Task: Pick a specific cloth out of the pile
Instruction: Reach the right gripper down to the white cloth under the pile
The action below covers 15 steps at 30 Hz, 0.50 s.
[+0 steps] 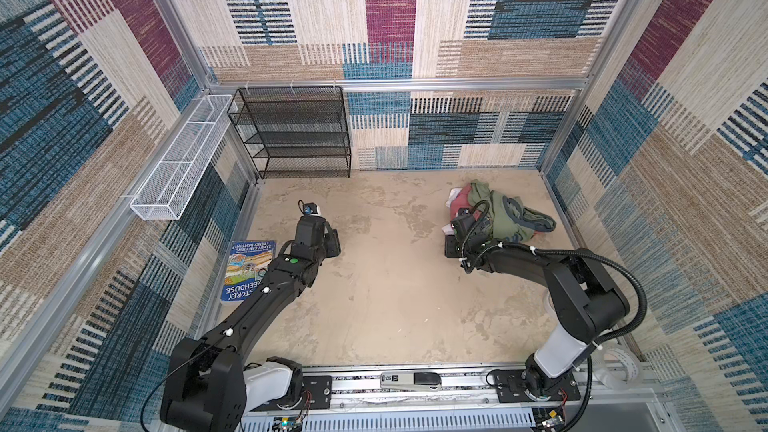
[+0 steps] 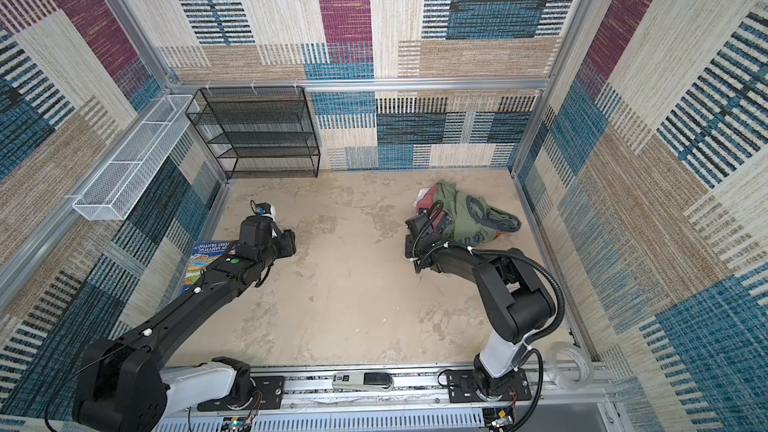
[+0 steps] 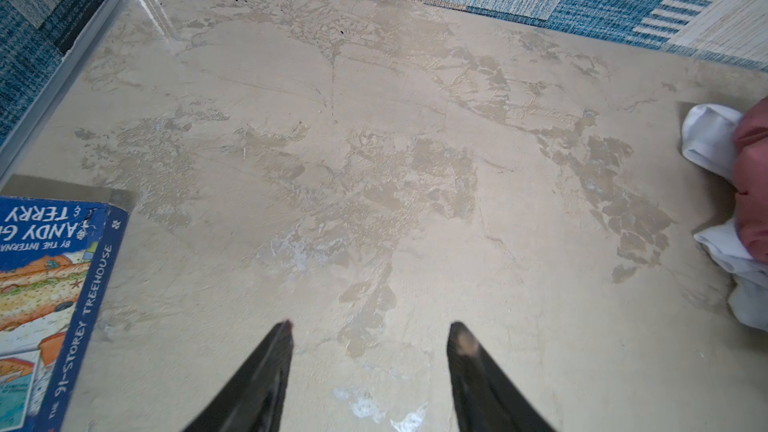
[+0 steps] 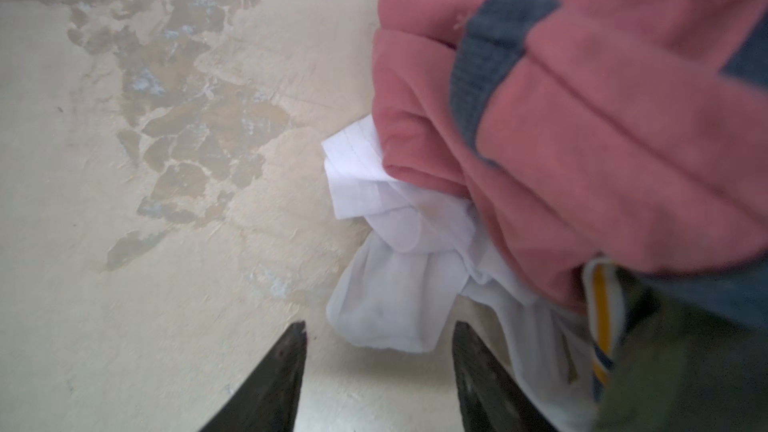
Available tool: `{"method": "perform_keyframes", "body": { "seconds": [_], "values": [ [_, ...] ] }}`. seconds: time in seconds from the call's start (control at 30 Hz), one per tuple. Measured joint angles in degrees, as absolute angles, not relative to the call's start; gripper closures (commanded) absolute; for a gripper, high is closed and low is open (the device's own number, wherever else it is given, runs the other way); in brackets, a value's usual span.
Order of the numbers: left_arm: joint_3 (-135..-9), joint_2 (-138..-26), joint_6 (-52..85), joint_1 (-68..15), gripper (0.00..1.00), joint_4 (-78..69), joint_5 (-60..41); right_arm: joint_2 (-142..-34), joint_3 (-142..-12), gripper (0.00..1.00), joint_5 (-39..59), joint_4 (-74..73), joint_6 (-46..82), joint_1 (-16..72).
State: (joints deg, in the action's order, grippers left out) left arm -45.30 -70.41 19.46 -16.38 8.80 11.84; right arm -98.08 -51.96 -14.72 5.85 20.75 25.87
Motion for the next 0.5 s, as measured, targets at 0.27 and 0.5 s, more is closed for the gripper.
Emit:
{"method": "perform_keyframes", "body": {
  "seconds": [0.27,0.5],
  "values": [
    [-45.65,-71.61,19.2,-16.38,0.37,8.82,11.9,-102.04,-54.3,0.5,-17.69,7.25,20.95,25.87],
    [-46.96,-73.67,19.05,-16.38,0.37,8.82,11.88,-104.75,-55.9,0.52,-20.18,7.11,20.93,25.87]
  ]
}}
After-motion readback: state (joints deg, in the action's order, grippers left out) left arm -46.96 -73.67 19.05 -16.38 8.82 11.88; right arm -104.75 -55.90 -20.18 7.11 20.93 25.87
